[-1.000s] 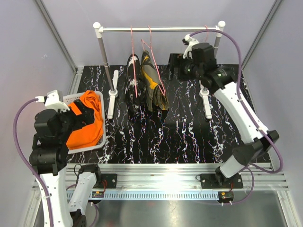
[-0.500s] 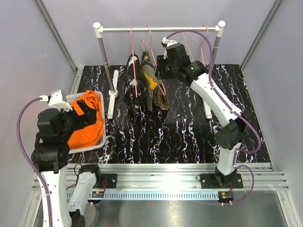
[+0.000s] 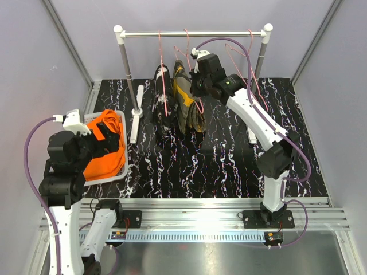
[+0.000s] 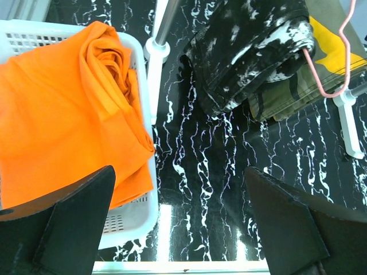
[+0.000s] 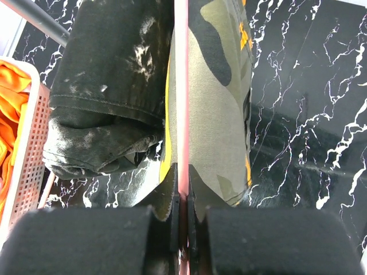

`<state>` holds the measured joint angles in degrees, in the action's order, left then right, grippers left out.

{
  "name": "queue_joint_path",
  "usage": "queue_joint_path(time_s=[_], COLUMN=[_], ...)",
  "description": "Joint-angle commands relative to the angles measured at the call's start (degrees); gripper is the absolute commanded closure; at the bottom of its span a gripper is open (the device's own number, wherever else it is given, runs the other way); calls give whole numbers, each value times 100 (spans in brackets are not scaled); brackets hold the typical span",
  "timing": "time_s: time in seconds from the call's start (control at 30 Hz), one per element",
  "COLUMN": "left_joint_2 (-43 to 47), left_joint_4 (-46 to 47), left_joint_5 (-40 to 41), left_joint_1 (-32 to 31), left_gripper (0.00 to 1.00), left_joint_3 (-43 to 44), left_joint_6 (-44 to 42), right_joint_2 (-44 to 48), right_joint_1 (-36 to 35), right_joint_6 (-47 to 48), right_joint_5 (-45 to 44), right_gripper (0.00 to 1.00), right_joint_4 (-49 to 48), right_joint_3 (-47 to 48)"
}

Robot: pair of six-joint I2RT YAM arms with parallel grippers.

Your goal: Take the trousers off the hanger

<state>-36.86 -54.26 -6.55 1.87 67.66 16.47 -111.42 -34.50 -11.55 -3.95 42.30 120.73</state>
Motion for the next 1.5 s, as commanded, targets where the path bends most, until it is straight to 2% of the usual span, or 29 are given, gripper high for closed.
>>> queue_joint_path(time_s=[0.0, 0.13, 0.23, 0.33, 0.47, 0.57, 0.6, 0.63, 0.7, 0.8, 0.97, 1.07, 1.2, 1.37, 1.47], left_joint_2=[-224, -453, -646, -735, -734, -848, -901, -945, -1112, -1279, -1797, -2350, -2948, -3703, -3933], left_joint_4=[363, 810, 1294, 1856, 2682, 3069, 3166, 3333, 3500, 3992, 4582, 4591, 4802, 4899, 4767], left_joint_5=[-443, -1180, -1270, -1218, -788, -130, 81, 527, 881, 1190, 1410, 1577, 2218, 2447, 2561], left_joint_1=[-29, -55, -151, -555, -1214, -1995, -2493, -2733, -3330, -3937, -4616, -4986, -5679, -6355, -6479], left_gripper=[1, 1, 1, 1, 1, 1, 1, 1, 1, 1, 1, 1, 1, 1, 1], left_joint_3=[80, 160, 265, 204, 107, 221, 248, 274, 362, 362, 564, 889, 1196, 1705, 1847], left_joint_6=[-4, 303, 444, 664, 840, 753, 622, 534, 271, -63, -653, -1084, -1750, -2322, -2385], right_joint_2=[550, 691, 735, 744, 805, 928, 1024, 1069, 1235, 1569, 2105, 2422, 2870, 3519, 3915], right_joint_1=[-13, -13, -13, -13, -13, -13, -13, -13, -13, -13, -13, -13, -13, -13, -13], right_joint_6=[39, -40, -84, -58, -23, -5, -14, -23, -31, -58, -128, -181, -251, -391, -506], right_joint_5=[-211, -449, -616, -634, -686, -651, -634, -616, -564, -397, -186, -19, 96, 368, 561], right_gripper=[100, 100, 100, 100, 100, 100, 100, 100, 100, 100, 100, 100, 100, 100, 100], right_joint_4=[-503, -626, -671, -680, -539, -495, -469, -443, -355, -372, -425, -337, -346, -337, -442], right_joint_3=[153, 355, 574, 811, 1146, 1208, 1199, 1199, 1147, 875, 557, 443, -39, -689, -1076])
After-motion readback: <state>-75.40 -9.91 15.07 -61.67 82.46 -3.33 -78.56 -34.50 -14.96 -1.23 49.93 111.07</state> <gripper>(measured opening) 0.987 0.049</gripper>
